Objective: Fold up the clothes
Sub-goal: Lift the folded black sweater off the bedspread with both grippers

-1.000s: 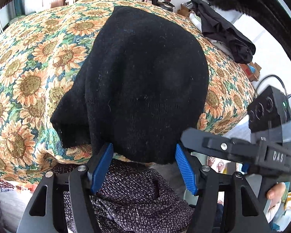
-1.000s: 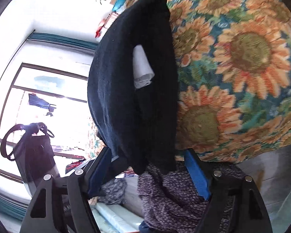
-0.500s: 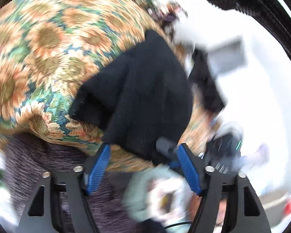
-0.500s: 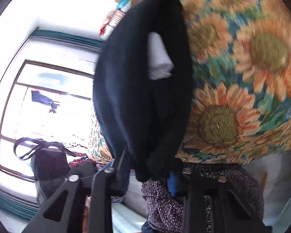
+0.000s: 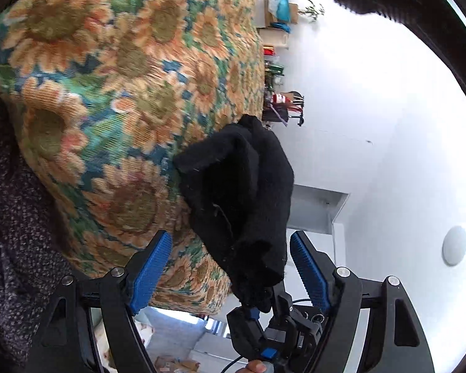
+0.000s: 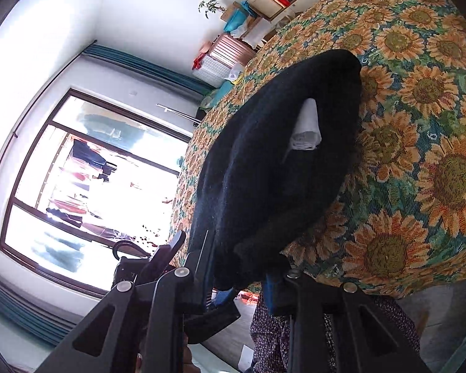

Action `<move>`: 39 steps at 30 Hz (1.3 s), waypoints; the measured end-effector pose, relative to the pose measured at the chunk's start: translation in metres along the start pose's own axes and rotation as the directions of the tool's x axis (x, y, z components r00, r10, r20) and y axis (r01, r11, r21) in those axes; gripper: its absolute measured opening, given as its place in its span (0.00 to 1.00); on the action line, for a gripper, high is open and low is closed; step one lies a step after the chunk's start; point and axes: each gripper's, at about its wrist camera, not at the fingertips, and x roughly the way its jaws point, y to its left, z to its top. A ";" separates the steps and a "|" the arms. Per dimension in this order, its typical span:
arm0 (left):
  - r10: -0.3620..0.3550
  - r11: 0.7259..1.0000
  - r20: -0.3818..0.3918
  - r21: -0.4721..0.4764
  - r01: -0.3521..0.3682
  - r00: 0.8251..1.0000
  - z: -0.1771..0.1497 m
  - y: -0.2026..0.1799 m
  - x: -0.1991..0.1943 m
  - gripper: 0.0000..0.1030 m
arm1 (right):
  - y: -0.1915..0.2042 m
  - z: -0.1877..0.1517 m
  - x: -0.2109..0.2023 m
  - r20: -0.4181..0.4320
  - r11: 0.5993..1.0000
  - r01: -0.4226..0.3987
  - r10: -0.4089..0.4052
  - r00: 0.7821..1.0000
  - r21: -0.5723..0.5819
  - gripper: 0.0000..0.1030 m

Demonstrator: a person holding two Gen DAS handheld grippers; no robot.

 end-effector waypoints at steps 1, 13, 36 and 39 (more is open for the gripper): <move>0.000 1.000 0.006 0.006 0.000 1.000 -0.001 -0.002 0.004 0.77 | 0.000 0.000 -0.001 0.000 1.000 -0.003 0.003 1.000 0.003 0.27; 0.101 0.995 0.028 0.011 -0.101 0.995 0.003 -0.025 0.069 0.40 | 0.005 -0.043 0.042 0.019 0.999 -0.024 0.023 1.000 0.043 0.47; 0.176 0.984 0.032 0.037 -0.177 0.984 0.022 -0.049 0.102 0.37 | -0.076 0.024 0.087 0.070 0.937 -0.120 0.103 0.992 0.327 0.89; 0.184 0.982 0.036 0.046 -0.185 0.982 0.022 -0.049 0.104 0.37 | -0.077 0.033 0.095 0.060 0.936 -0.130 0.117 0.991 0.326 0.90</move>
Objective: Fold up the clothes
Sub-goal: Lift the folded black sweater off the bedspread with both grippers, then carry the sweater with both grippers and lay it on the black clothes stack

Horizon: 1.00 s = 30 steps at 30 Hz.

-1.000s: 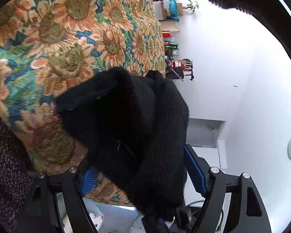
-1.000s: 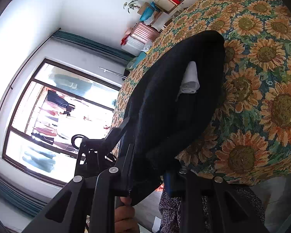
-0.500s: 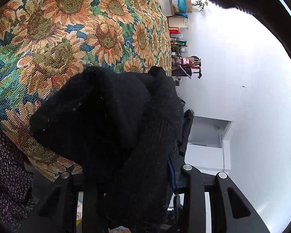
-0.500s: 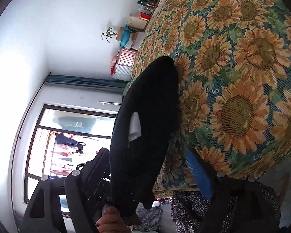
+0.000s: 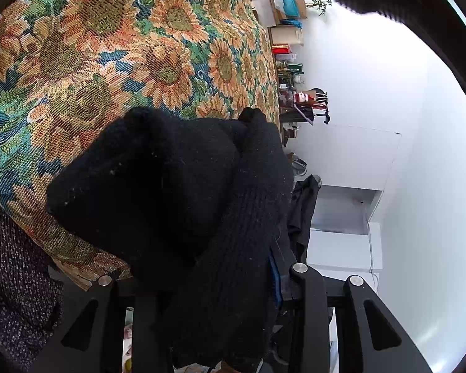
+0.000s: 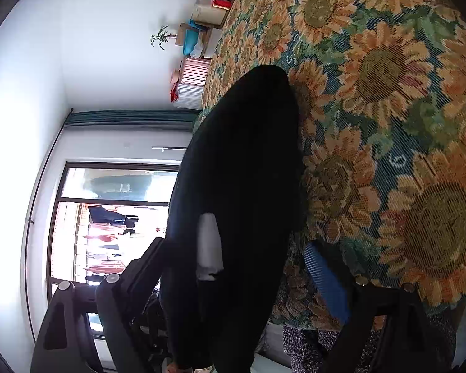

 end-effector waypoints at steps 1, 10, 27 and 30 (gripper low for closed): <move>0.003 1.000 0.001 0.003 -0.003 1.000 0.000 0.000 0.001 0.37 | 0.001 0.004 0.005 -0.011 1.000 -0.003 0.003 1.000 -0.003 0.91; 0.067 0.991 0.020 0.118 -0.069 0.998 -0.003 -0.020 0.004 0.36 | 0.008 0.026 0.038 -0.089 0.996 -0.079 0.075 0.993 -0.050 0.65; -0.094 0.627 -0.344 0.709 0.324 0.934 -0.097 -0.279 0.167 0.35 | 0.131 0.093 -0.202 0.559 0.894 0.174 0.097 0.824 -0.412 0.46; -0.110 0.510 -0.438 0.746 0.429 0.892 -0.117 -0.351 0.223 0.35 | 0.167 0.124 -0.253 0.681 0.859 0.299 0.076 0.728 -0.416 0.46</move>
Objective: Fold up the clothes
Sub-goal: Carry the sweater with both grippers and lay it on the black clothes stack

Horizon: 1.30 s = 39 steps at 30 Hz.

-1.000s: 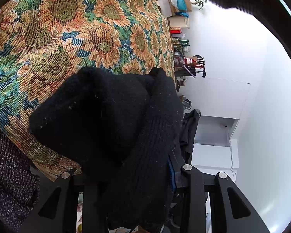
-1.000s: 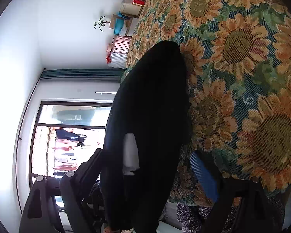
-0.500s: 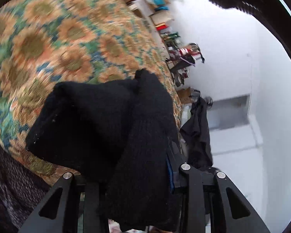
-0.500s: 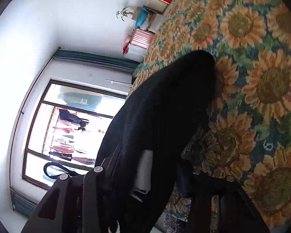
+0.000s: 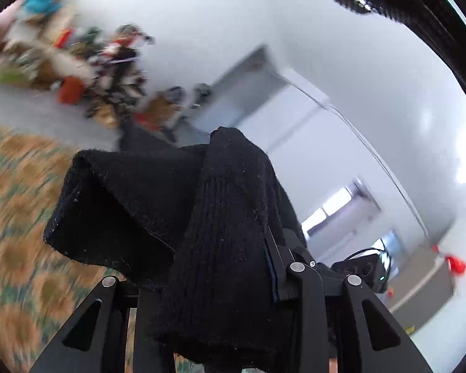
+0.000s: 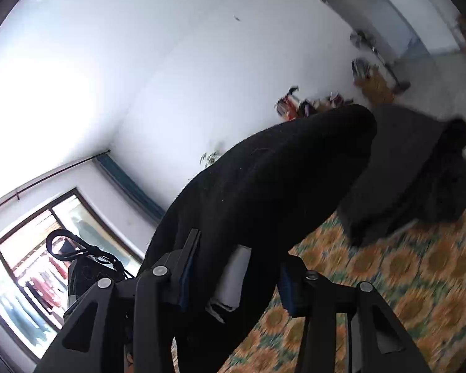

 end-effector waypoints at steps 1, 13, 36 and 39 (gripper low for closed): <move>-0.020 0.999 -0.008 0.037 0.021 1.000 0.017 -0.008 0.019 0.36 | 0.000 0.020 -0.002 0.038 0.999 0.025 -0.024 0.999 -0.022 0.46; 0.528 0.849 -0.156 0.062 -0.525 0.835 0.017 0.119 0.150 0.83 | -0.172 0.062 0.152 -0.078 0.832 0.510 -0.506 0.859 0.220 0.46; 0.433 0.901 -0.084 0.057 -0.430 0.897 -0.004 0.105 0.062 0.83 | -0.175 0.027 0.185 -0.056 0.814 0.066 -0.041 0.998 0.577 0.35; 0.402 0.915 -0.050 -0.001 -0.403 0.914 0.005 0.101 0.049 0.83 | -0.171 0.028 0.203 0.021 0.761 -0.030 0.021 1.000 0.648 0.33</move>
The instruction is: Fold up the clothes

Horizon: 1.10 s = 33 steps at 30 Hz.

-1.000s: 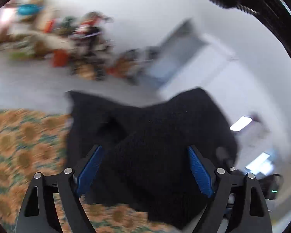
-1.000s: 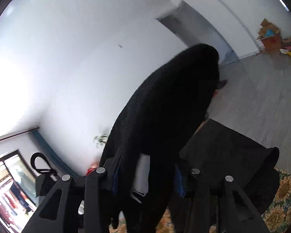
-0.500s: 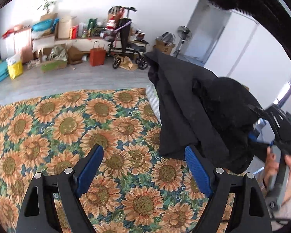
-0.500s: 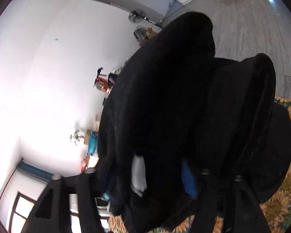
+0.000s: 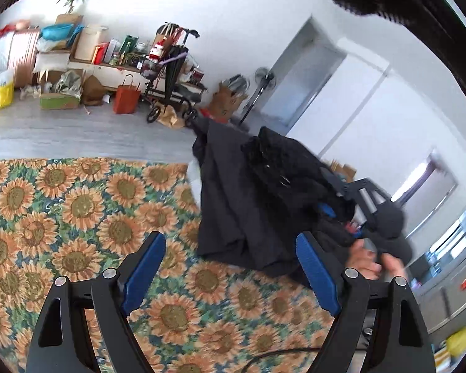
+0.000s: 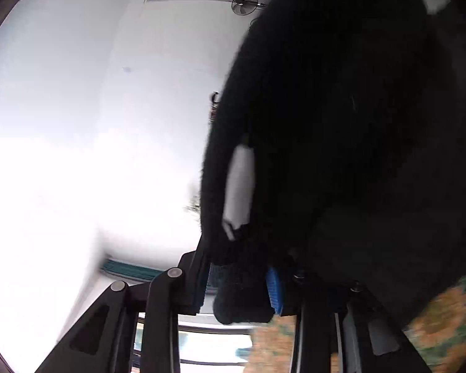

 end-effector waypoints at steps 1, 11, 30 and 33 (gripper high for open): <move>0.001 1.000 -0.001 -0.012 -0.001 1.000 0.002 0.002 -0.002 0.83 | 0.000 -0.003 0.010 0.011 0.998 0.068 -0.068 0.998 -0.016 0.33; 0.090 0.996 -0.028 -0.011 -0.090 0.996 -0.015 0.011 0.002 0.83 | -0.015 -0.045 0.000 -0.111 0.982 0.163 -0.174 0.978 -0.099 0.79; 0.319 0.904 -0.029 0.309 -0.295 0.947 -0.068 -0.092 0.022 0.85 | 0.014 -0.121 -0.163 0.280 0.227 0.448 -0.521 0.806 -0.865 0.90; 0.360 0.879 -0.032 0.346 -0.328 0.932 -0.071 -0.101 0.024 0.85 | 0.010 -0.131 -0.162 0.282 0.200 0.445 -0.537 0.795 -0.873 0.91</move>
